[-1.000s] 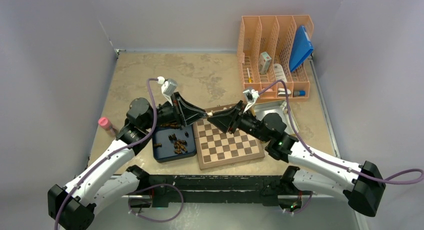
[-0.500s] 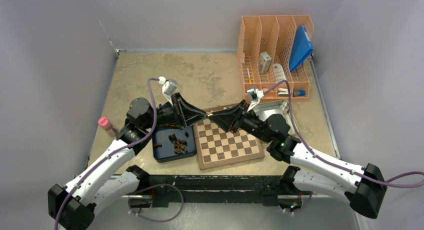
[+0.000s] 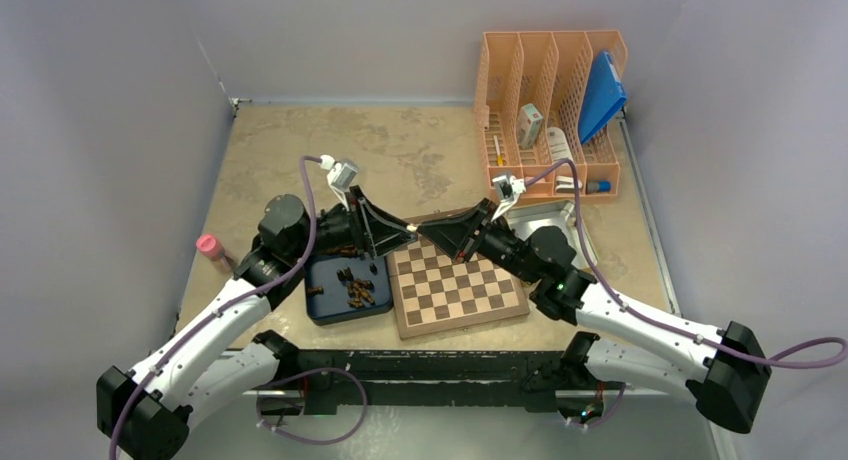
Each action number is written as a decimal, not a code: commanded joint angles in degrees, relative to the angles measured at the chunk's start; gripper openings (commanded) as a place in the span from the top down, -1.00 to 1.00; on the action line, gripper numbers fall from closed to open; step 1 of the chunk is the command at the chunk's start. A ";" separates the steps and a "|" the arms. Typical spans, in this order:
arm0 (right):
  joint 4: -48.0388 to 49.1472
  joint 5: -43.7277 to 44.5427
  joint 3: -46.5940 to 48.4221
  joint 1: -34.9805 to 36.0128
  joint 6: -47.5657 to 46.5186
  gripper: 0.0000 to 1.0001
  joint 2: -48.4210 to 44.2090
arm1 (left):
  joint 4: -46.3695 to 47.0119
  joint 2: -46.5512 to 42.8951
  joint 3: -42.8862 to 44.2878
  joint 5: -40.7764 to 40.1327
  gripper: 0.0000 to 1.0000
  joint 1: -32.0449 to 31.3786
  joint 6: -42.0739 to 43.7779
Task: Set up the chess pieces on the board
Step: Place the chess piece on the chessboard.
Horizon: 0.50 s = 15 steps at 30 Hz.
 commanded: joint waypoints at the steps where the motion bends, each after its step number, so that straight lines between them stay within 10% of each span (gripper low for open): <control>1: -1.80 3.34 1.27 -0.02 -0.18 0.81 -1.25 | -8.07 -0.12 2.73 -4.76 -0.03 -0.37 1.62; 10: -10.35 11.31 4.14 -0.02 -3.78 0.83 1.79 | -25.51 -2.67 8.31 -15.64 -0.29 -0.37 13.97; 13: -13.81 12.51 6.97 -0.02 -5.12 0.83 5.76 | -32.98 -3.53 11.98 -17.47 -0.96 -0.36 17.16; 15: -16.75 13.25 9.94 0.00 -5.83 0.83 9.17 | -37.33 -3.52 14.22 -19.43 -1.00 -0.31 19.17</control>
